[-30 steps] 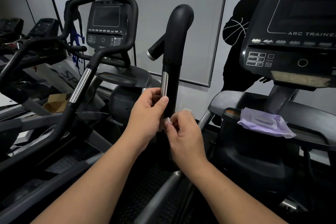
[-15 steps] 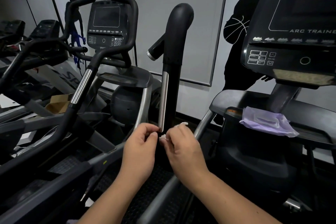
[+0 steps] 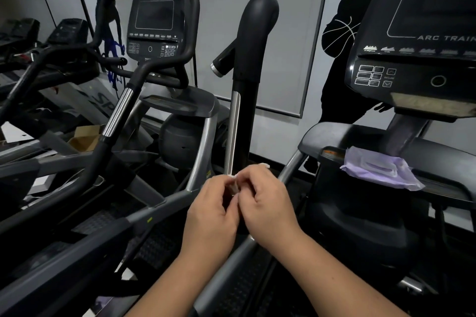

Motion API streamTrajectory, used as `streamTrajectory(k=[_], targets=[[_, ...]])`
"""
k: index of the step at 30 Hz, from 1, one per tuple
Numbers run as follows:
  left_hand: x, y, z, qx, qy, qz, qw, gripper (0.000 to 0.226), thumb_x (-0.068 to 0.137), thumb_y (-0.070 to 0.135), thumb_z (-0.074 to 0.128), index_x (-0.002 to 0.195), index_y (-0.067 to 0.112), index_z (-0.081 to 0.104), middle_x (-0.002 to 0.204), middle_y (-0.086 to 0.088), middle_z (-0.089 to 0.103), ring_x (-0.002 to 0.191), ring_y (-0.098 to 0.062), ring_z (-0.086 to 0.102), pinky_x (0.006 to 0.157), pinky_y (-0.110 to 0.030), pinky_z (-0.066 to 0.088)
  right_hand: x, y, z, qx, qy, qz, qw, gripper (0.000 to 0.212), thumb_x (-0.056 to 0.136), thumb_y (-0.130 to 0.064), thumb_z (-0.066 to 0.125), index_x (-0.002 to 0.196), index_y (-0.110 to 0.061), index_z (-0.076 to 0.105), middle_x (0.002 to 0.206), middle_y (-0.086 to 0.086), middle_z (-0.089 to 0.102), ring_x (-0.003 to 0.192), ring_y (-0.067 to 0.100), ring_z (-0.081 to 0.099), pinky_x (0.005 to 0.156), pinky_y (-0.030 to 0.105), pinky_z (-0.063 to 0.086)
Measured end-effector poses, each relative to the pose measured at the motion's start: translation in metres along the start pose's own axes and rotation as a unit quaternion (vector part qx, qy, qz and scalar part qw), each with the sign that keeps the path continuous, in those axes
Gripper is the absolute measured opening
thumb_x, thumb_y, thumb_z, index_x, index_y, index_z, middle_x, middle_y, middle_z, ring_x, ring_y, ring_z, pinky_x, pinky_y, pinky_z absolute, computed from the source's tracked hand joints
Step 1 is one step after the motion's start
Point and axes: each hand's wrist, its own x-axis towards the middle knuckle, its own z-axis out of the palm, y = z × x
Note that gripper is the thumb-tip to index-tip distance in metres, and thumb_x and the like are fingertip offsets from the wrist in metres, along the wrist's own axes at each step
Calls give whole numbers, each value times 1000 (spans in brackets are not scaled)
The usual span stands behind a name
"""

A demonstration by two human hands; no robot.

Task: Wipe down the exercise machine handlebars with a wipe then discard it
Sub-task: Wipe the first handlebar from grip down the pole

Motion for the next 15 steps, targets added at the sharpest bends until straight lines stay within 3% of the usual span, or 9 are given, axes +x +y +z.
streamTrajectory(k=[2, 4, 7, 13, 15], targets=[[-1, -1, 3, 4, 2, -12, 1000, 20, 90, 15, 68, 97, 32, 59, 89, 15, 61, 87, -4, 59, 71, -17, 44, -4, 4, -2, -13, -41, -4, 999, 19, 80, -7, 51, 86, -19, 64, 85, -14, 58, 89, 6, 55, 76, 16, 44], [0, -3, 4, 16, 7, -5, 1000, 20, 90, 8, 66, 89, 27, 58, 85, 12, 59, 83, -6, 57, 69, -18, 43, -5, 9, -4, -8, -33, -7, 999, 22, 77, -9, 50, 86, -20, 67, 87, -16, 59, 93, 6, 54, 80, 16, 44], [8, -9, 1, 36, 26, 10, 999, 20, 87, 3, 66, 83, 21, 59, 81, 10, 56, 78, -6, 55, 69, -20, 42, -2, 11, -6, 21, 16, 11, 1000, 16, 84, -11, 55, 89, -23, 66, 89, -16, 57, 91, 8, 57, 78, 21, 47], [2, -19, -1, 39, 28, -10, 999, 21, 88, 5, 67, 82, 24, 59, 81, 10, 57, 78, -10, 57, 69, -30, 46, -11, 18, 9, 44, -4, 106, 993, 15, 90, -21, 65, 88, -33, 56, 86, -11, 61, 87, 9, 60, 75, 30, 52], [8, -19, -1, 24, 46, -18, 998, 20, 88, 4, 66, 83, 23, 61, 82, 9, 60, 79, -9, 58, 70, -29, 47, -9, 18, 11, 71, 16, 139, 988, 17, 89, -20, 67, 84, -32, 56, 83, -9, 63, 80, 7, 61, 70, 23, 50]])
